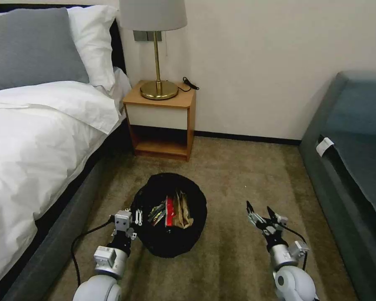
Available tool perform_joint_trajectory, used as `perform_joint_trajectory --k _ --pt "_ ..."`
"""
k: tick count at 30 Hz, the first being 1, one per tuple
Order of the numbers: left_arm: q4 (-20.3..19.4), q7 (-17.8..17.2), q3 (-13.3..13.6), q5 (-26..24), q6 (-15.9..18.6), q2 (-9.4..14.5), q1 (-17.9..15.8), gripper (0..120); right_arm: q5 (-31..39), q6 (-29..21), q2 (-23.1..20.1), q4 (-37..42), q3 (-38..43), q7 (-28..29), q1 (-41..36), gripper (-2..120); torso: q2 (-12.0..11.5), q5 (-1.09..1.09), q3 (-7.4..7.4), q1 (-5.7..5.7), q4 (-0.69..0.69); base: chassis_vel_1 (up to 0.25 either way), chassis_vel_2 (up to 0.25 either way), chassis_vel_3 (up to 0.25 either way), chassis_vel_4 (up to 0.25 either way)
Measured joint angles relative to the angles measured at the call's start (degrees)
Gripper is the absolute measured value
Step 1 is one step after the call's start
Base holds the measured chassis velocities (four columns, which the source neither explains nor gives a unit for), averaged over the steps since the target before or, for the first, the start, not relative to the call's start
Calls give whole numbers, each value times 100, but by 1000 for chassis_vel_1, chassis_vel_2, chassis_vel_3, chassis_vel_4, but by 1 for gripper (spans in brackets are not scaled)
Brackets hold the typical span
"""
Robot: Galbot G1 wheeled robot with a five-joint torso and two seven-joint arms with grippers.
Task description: Pick up the trash bin, then pick up the garbage on the floor and place it into the trash bin.
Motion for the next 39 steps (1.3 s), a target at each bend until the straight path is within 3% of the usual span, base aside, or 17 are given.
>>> perform_joint_trajectory --k 4,6,9,13,16,17,19,27,39 --pt "-25 -729 11 -1101 419 122 -287 4 -113 69 136 -246 115 101 39 100 0 -1 0 0 0 0 0 0 0" --pt "-3 -900 2 -1298 481 160 -363 4 -129 90 172 -280 133 103 40 100 0 -1 0 0 0 0 0 0 0" --pt "236 -1558 -29 -2081 637 257 -684 4 -237 127 297 -295 188 113 -3 100 0 0 0 0 2 0 0 0 0" --pt "499 -1855 -26 -2475 694 284 -943 4 -256 115 368 -142 213 141 -71 100 0 -1 0 0 1 0 0 0 0" --pt "886 -2146 15 -2905 780 276 -1367 4 -311 86 427 -11 288 162 -97 100 0 -1 0 0 0 0 0 0 0" --pt "886 -2146 15 -2905 780 276 -1367 4 -311 86 427 -11 288 162 -97 100 0 -1 0 0 0 0 0 0 0" --pt "1151 -2340 95 -3354 894 243 -1703 4 -329 64 433 13 381 182 -88 100 0 -1 0 0 0 0 0 0 0" --pt "1592 -2577 103 -3779 1047 183 -2075 4 -294 -30 325 -186 430 245 171 100 0 0 0 0 1 0 0 0 0" --pt "1931 -2973 83 -3835 1233 260 -2335 4 -286 -33 427 -504 349 244 425 100 0 0 0 1 1 0 0 0 0"
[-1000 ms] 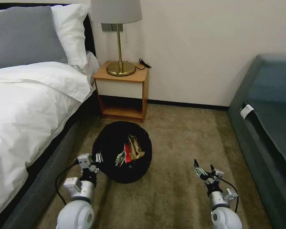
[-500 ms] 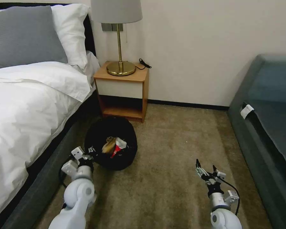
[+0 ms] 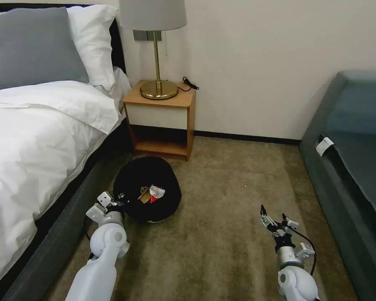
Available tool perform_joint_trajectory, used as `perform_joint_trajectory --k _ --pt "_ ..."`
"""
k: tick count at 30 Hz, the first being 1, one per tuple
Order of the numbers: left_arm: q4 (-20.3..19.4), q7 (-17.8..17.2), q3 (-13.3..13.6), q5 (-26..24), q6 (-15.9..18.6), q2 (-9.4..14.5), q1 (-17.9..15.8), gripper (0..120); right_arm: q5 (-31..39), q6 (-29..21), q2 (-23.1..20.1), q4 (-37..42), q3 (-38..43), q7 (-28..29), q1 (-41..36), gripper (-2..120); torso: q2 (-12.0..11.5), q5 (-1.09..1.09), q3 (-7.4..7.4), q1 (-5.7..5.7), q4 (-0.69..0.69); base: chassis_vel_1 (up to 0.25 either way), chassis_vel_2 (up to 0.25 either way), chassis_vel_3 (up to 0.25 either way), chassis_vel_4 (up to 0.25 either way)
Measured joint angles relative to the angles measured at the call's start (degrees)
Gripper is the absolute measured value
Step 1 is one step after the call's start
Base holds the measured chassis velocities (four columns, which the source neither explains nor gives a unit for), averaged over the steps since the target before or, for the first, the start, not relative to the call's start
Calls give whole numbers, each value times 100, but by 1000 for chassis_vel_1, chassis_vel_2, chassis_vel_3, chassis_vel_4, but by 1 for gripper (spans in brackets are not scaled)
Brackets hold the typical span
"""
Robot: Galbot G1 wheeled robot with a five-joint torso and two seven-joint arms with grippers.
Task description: Pick up the trash bin, then pick up the garbage on the floor and place it into the trash bin.
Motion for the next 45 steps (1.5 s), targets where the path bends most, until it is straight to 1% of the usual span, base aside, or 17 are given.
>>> perform_joint_trajectory --k 3,6,8,10,13,21,24,25,28,29,31,32,36,38,39,42,45 --pt "8 -10 5 3 24 10 9 4 1 8 25 -20 -16 -7 17 100 0 0 0 0 0 0 0 0 0" --pt "5 0 18 9 33 13 30 12 2 20 35 -41 -28 -19 22 100 0 0 0 0 -1 0 0 0 0" --pt "-51 14 25 78 35 13 57 24 8 37 27 -51 -28 -28 22 100 0 0 0 0 -1 0 0 0 0" --pt "-84 21 23 155 35 13 72 29 15 42 13 -45 -26 -30 14 100 0 0 0 0 -1 0 0 0 0" --pt "-217 89 -13 557 99 50 178 44 26 60 -25 11 -14 -32 -24 100 0 0 -1 0 -1 0 0 0 0" --pt "-489 221 -95 985 127 104 395 67 -4 109 -70 129 -8 -26 -140 100 0 0 -1 0 -1 0 0 0 0" --pt "-615 382 -157 1312 87 140 535 83 -23 144 -62 225 1 6 -207 100 0 0 -1 0 0 0 0 0 0" --pt "-615 382 -157 1312 87 140 535 83 -23 144 -62 225 1 6 -207 100 0 0 -1 0 0 0 0 0 0" --pt "-658 1007 -235 2492 -191 161 762 97 -61 237 -26 332 25 49 -304 100 0 0 -1 0 0 0 0 0 0" --pt "-658 1007 -235 2492 -191 161 762 97 -61 237 -26 332 25 49 -304 100 0 0 -1 0 0 0 0 0 0" --pt "-698 1481 -264 3327 -475 132 934 105 -96 336 -12 410 34 58 -419 100 0 0 -1 0 0 0 0 0 0" --pt "-698 1481 -264 3327 -475 132 934 105 -96 336 -12 410 34 58 -419 100 0 0 -1 0 0 0 0 0 0" --pt "-807 1866 -241 3832 -714 61 1114 110 -133 412 -11 504 56 79 -567 100 0 0 -1 0 -2 0 0 0 0" --pt "-923 2206 -192 4207 -929 13 1333 113 -170 485 -10 606 59 152 -702 100 0 0 -1 0 -1 0 0 0 0" --pt "-923 2206 -192 4207 -929 13 1333 113 -170 485 -10 606 59 152 -702 100 0 0 -1 0 -1 0 0 0 0" --pt "-1038 2594 -160 4751 -1349 -45 1579 115 -250 605 38 720 52 334 -805 100 0 0 -1 0 -1 0 0 0 0" --pt "-1144 2747 -112 5073 -1613 -97 1766 113 -339 699 87 795 23 533 -859 100 1 1 -1 -1 -1 0 0 0 0"
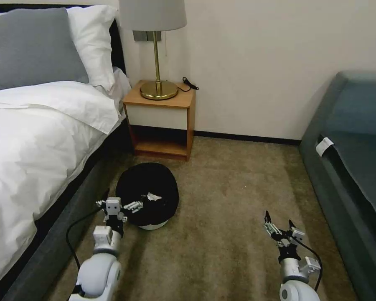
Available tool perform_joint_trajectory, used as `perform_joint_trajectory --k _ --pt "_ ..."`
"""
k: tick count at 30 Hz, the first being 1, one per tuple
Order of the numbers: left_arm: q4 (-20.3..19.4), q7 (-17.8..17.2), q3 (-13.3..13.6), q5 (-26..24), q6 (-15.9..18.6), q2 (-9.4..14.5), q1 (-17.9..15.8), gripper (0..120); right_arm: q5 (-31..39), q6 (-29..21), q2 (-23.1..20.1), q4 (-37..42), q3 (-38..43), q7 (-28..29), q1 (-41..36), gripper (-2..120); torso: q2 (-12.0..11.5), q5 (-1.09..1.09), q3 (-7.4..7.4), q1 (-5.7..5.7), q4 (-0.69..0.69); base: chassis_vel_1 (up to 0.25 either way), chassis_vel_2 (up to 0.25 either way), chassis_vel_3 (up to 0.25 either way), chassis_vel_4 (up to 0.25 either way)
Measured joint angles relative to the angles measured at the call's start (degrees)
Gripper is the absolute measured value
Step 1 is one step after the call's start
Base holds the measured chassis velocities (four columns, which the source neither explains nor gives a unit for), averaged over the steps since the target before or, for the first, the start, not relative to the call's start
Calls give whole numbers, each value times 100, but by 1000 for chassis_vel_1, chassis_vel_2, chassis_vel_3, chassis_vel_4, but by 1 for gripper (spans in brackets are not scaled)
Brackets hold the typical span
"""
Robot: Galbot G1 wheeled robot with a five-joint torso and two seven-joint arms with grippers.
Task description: Pick up the trash bin, then pick up the garbage on the floor and place it into the trash bin.
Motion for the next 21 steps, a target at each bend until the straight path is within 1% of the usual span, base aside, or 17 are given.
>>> perform_joint_trajectory --k 1,2,4,5,8,10,12,21 --pt "-38 38 36 84 -71 -25 82 113 -50 42 21 20 -15 82 -20 100 0 0 0 0 0 0 0 0 0" --pt "-38 38 36 84 -71 -25 82 113 -50 42 21 20 -15 82 -20 100 0 0 0 0 0 0 0 0 0" --pt "-108 127 140 237 -228 -87 262 110 -160 160 74 48 -28 167 -54 100 0 0 0 0 0 0 0 0 0" --pt "-108 127 140 237 -228 -87 262 110 -160 160 74 48 -28 167 -54 100 0 0 0 0 0 0 0 0 0" --pt "-115 183 263 357 -442 -144 416 102 -247 286 142 61 -34 180 -93 100 0 -1 0 0 0 0 0 0 0" --pt "-114 186 289 367 -475 -146 437 101 -276 335 162 50 -34 181 -95 100 0 -1 0 0 0 0 0 0 0" --pt "-113 206 364 421 -562 -138 507 100 -383 510 235 -52 -25 169 -101 100 0 0 0 0 0 0 0 0 0" --pt "-131 214 393 465 -597 -125 548 100 -354 564 267 -83 -22 80 -142 100 0 -1 0 0 0 0 0 0 0"
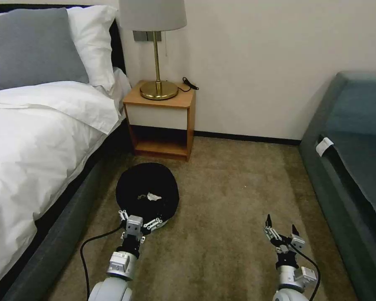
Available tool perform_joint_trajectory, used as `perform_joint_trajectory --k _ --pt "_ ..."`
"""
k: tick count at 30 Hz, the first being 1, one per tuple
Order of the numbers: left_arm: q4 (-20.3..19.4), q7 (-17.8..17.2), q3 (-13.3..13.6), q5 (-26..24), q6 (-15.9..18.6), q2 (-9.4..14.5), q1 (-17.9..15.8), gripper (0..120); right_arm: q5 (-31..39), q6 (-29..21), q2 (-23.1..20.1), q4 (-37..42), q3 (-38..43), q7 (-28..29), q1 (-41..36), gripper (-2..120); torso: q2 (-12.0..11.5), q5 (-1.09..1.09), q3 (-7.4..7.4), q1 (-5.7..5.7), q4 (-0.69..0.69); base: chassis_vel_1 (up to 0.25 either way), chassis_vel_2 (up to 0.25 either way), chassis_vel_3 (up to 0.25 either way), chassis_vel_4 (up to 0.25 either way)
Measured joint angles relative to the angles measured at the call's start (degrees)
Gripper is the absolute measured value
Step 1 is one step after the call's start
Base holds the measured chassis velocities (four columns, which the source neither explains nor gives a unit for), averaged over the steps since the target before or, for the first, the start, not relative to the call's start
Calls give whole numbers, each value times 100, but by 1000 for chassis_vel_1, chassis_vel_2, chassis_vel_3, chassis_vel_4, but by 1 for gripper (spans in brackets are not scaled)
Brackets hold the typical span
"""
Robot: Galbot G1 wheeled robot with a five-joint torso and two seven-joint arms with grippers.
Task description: Pick up the trash bin, then pick up the garbage on the floor and place it into the trash bin.
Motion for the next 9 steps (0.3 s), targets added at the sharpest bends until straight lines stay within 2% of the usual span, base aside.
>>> perform_joint_trajectory --k 9 --pt "0 -10 -2 -15 1 3 -9 100 9 -1 -1 -3 1 -7 0 100 0 0 0 0 0 0 0 0 0"
